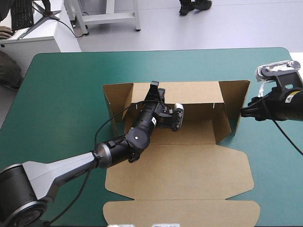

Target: Fold the box

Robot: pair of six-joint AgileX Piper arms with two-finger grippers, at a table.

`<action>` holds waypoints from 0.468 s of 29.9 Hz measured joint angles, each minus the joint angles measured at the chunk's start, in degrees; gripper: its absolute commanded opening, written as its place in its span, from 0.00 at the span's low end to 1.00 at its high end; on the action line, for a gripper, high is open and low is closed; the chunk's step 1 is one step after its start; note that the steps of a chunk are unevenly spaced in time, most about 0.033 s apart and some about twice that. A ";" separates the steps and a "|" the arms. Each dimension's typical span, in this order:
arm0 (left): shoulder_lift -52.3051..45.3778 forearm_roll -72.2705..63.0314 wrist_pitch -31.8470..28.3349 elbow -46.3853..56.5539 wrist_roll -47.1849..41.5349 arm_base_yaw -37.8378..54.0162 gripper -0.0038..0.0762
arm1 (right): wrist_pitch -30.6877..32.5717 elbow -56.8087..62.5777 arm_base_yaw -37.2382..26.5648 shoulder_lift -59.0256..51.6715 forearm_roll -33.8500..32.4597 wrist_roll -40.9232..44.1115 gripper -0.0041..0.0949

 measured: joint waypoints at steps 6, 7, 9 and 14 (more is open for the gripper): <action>0.00 0.00 0.00 0.05 0.00 0.00 0.04 | -0.50 -3.71 0.00 1.71 -1.35 0.06 0.57; 0.00 0.00 0.00 0.05 0.00 0.00 0.04 | -0.65 -4.63 0.00 2.65 -1.97 0.06 0.57; 0.00 0.00 0.00 0.05 0.00 0.00 0.04 | -0.91 -7.48 0.00 5.26 -3.44 0.35 0.57; 0.00 0.00 0.00 0.05 0.00 0.00 0.04 | -1.09 -16.54 0.00 13.54 -4.60 1.84 0.57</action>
